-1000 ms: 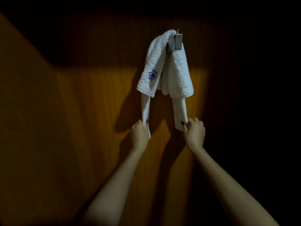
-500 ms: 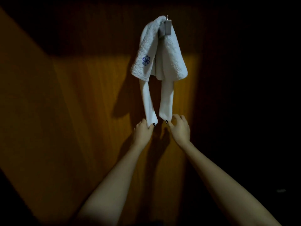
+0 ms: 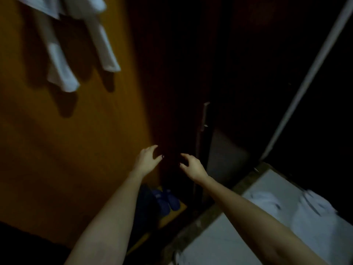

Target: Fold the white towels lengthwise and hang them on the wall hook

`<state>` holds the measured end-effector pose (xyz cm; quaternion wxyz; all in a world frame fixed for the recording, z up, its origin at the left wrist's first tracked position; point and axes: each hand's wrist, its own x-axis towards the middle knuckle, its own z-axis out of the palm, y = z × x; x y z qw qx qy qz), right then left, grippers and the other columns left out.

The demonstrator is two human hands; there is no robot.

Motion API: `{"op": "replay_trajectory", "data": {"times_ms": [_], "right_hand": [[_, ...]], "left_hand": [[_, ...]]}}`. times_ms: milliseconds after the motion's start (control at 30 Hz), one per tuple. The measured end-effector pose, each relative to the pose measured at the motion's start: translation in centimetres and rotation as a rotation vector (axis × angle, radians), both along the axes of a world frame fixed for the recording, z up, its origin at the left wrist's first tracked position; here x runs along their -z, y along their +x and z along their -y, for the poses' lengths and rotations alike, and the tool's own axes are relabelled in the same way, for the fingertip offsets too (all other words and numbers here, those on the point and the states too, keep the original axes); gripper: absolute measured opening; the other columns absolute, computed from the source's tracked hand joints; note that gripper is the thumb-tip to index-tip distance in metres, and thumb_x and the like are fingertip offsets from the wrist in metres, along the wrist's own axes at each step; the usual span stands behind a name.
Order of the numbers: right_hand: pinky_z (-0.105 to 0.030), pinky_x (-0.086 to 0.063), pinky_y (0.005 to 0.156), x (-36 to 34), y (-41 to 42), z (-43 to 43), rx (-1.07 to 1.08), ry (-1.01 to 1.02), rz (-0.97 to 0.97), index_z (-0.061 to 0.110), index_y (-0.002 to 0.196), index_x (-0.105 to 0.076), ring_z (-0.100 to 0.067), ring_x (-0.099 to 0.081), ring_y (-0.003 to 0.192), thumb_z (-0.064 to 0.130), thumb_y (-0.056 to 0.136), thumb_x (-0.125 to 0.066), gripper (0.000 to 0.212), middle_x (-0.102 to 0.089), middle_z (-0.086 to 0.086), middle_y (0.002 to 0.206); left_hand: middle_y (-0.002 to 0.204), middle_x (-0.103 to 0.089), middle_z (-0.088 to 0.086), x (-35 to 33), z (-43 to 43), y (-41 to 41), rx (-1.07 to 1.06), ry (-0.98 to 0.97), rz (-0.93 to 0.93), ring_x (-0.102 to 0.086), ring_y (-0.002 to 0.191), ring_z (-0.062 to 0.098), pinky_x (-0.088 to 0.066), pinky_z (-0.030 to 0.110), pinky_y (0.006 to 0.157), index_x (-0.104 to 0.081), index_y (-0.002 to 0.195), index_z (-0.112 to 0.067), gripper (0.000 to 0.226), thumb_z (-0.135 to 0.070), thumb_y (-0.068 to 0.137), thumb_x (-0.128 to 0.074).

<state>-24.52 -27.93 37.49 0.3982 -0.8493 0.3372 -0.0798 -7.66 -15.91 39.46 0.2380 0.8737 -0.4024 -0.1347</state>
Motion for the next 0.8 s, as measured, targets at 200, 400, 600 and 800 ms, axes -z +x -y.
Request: {"op": "replay_trajectory", "data": {"times_ms": [200, 400, 600, 800], "right_hand": [[-0.042, -0.041, 0.106, 6.7, -16.5, 2.4, 0.205, -0.002, -0.371, 0.016, 0.152, -0.025, -0.035, -0.045, 0.131, 0.029, 0.096, -0.056, 0.065, -0.036, -0.015, 0.150], [-0.045, -0.042, 0.101, 9.6, -27.3, 5.9, 0.436, 0.016, -0.490, 0.015, 0.151, -0.028, -0.039, -0.046, 0.127, 0.033, 0.096, -0.056, 0.064, -0.040, -0.017, 0.147], [-0.045, -0.042, 0.100, 12.5, -35.1, 12.5, 0.620, 0.118, -0.546, 0.016, 0.151, -0.026, -0.037, -0.044, 0.129, 0.035, 0.096, -0.056, 0.066, -0.037, -0.014, 0.149], [-0.045, -0.038, 0.104, 15.9, -42.9, 22.6, 0.774, 0.237, -0.551, 0.017, 0.152, -0.024, -0.037, -0.040, 0.132, 0.030, 0.096, -0.055, 0.066, -0.035, -0.013, 0.151]], "left_hand": [[0.148, -0.041, 0.002, 5.7, 6.1, -13.8, 0.374, 0.108, -0.022, -0.032, 0.137, 0.020, -0.032, 0.036, 0.109, -0.037, 0.145, -0.021, 0.056, -0.040, 0.095, -0.053], [0.149, -0.039, 0.002, 9.0, 13.7, -22.8, 0.681, 0.211, -0.016, -0.030, 0.138, 0.020, -0.029, 0.032, 0.108, -0.035, 0.146, -0.021, 0.059, -0.037, 0.093, -0.056], [0.151, -0.035, 0.005, 11.5, 23.9, -29.2, 0.878, 0.312, -0.005, -0.029, 0.138, 0.024, -0.030, 0.036, 0.109, -0.032, 0.147, -0.018, 0.062, -0.034, 0.093, -0.056], [0.151, -0.035, 0.005, 14.8, 38.3, -37.4, 1.029, 0.331, 0.022, -0.030, 0.138, 0.025, -0.030, 0.036, 0.110, -0.031, 0.147, -0.018, 0.063, -0.034, 0.092, -0.058]]}}
